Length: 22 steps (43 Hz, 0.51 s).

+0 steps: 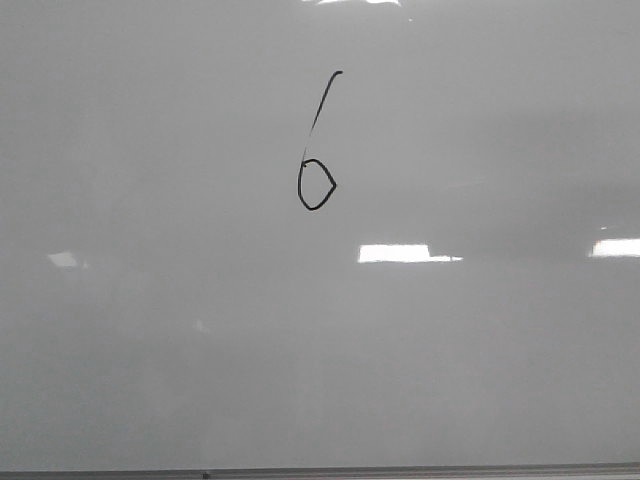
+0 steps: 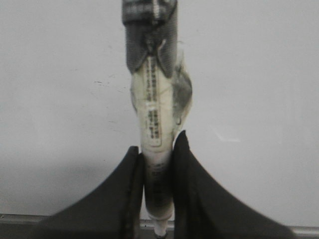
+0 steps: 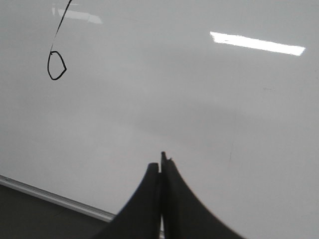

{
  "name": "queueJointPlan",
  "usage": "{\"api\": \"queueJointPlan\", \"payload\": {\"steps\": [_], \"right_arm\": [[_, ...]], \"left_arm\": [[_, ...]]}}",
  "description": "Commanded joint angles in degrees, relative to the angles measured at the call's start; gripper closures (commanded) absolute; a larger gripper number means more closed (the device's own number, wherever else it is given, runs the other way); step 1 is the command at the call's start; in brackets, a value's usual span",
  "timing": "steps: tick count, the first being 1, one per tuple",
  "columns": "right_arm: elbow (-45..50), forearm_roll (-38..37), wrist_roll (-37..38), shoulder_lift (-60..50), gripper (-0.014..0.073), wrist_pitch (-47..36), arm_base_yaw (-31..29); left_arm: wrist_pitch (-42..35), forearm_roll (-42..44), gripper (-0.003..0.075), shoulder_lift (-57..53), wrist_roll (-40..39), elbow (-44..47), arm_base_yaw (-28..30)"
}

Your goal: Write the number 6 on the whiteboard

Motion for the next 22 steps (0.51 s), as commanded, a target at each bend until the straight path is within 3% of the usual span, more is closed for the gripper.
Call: {"api": "queueJointPlan", "payload": {"steps": [1,7,22], "right_arm": [[-1.2,1.0,0.2,0.1,0.0653,-4.6,-0.4],[-1.2,1.1,0.2,0.1,0.0653,-4.6,-0.4],[-1.2,2.2,0.2,0.1,0.0653,-4.7,-0.4]], "left_arm": [[-8.2,-2.1,0.0713,4.6,-0.8,-1.6,0.3],[-13.8,-3.2,0.0713,12.5,-0.8,-1.8,0.3],[-17.5,-1.7,0.0714,27.7,1.3,-9.9,0.3]]}}
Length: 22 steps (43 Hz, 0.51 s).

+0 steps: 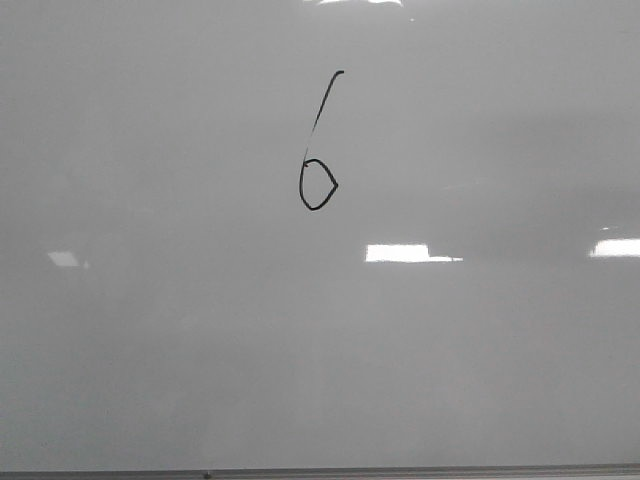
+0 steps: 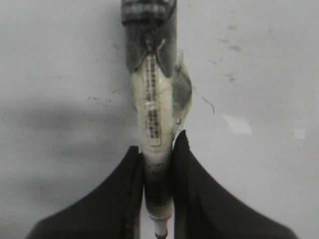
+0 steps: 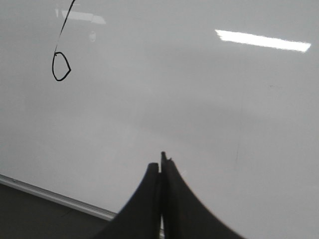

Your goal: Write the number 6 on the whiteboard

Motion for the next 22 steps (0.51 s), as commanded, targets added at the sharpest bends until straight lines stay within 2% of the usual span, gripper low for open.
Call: {"api": "queueJointPlan", "payload": {"steps": [1,7,11,18,22], "right_arm": [[-1.5,0.8,0.2,0.1,0.0653,-4.6,-0.4],[-1.5,0.8,0.2,0.1,0.0653,-5.0,-0.4],[-1.5,0.8,0.2,0.1,0.0653,-5.0,-0.4],[-1.5,0.8,0.2,0.1,0.0653,-5.0,-0.4],[-1.5,0.8,0.2,0.1,0.0653,-5.1,-0.4]], "left_arm": [[-4.1,0.9,0.0714,1.7,0.2,-3.5,0.2],[-4.4,2.4,0.0708,4.1,0.2,-4.2,0.2],[-5.4,3.2,0.0674,4.4,0.2,-4.2,0.2],[-6.6,3.3,0.0497,4.4,0.2,-4.2,0.2],[-6.9,3.3,0.0426,4.4,0.2,-4.2,0.2]]}}
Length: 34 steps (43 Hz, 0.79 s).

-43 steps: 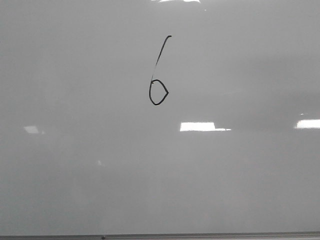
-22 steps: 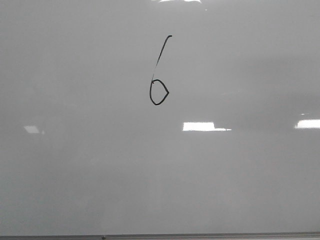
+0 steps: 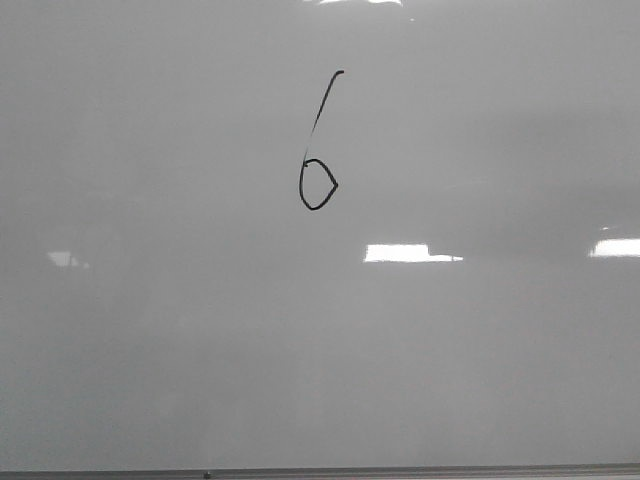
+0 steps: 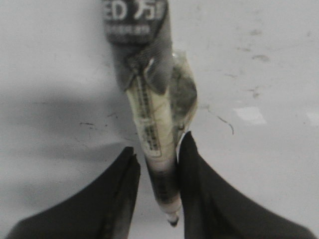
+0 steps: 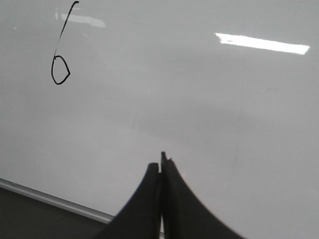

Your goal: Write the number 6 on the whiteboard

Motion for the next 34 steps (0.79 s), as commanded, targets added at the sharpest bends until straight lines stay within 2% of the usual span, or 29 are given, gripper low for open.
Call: {"api": "queueJointPlan", "payload": {"steps": [1,13,23,34], "right_arm": [[-1.5,0.7,0.2,0.1,0.0653,-4.6,-0.4],[-1.5,0.7,0.2,0.1,0.0653,-4.7,-0.4],[-1.5,0.7,0.2,0.1,0.0653,-4.7,-0.4],[-1.5,0.7,0.2,-0.7,0.0653,-6.2,-0.4]], "left_arm": [[-4.7,-0.2,0.0417,-1.5,0.1,-1.9,0.2],[-3.7,-0.2,0.0271,-1.9,0.1,-1.9,0.2],[2.3,-0.2,0.0268,-10.0,0.1,-0.7,0.2],[7.5,-0.2,0.0272,-27.5,0.1,2.5,0.2]]}}
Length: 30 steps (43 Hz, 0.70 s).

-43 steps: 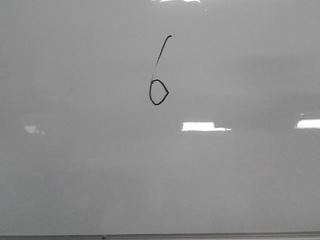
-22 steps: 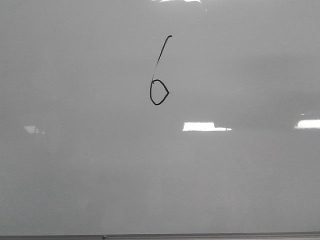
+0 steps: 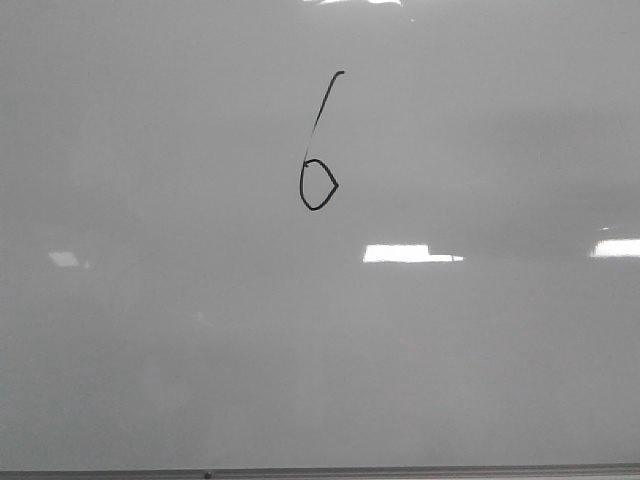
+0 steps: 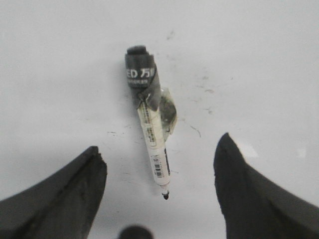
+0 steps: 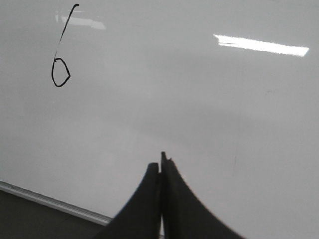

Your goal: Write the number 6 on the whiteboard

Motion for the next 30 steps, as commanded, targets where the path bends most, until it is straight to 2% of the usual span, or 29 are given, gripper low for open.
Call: {"api": "queueJointPlan", "payload": {"steps": [1,7,23,30], "right_arm": [[-1.5,0.7,0.2,-1.0,0.0653,-5.7,-0.4],[-0.6,0.6,0.1,-4.3,0.0653,-7.0,-0.4],[4.3,0.6,0.1,-15.2,0.0653,-13.0,-0.4],[4.3,0.6,0.1,-15.4,0.0653,-13.5,-0.4]], "left_arm": [[-0.1,-0.2,0.0279,-7.6,0.0,0.0,0.2],[1.8,-0.2,0.0364,-17.7,2.2,3.3,0.2],[9.3,-0.3,0.0736,-45.8,3.1,11.3,0.2],[9.1,-0.3,0.0741,-53.7,3.1,11.9,0.2]]}}
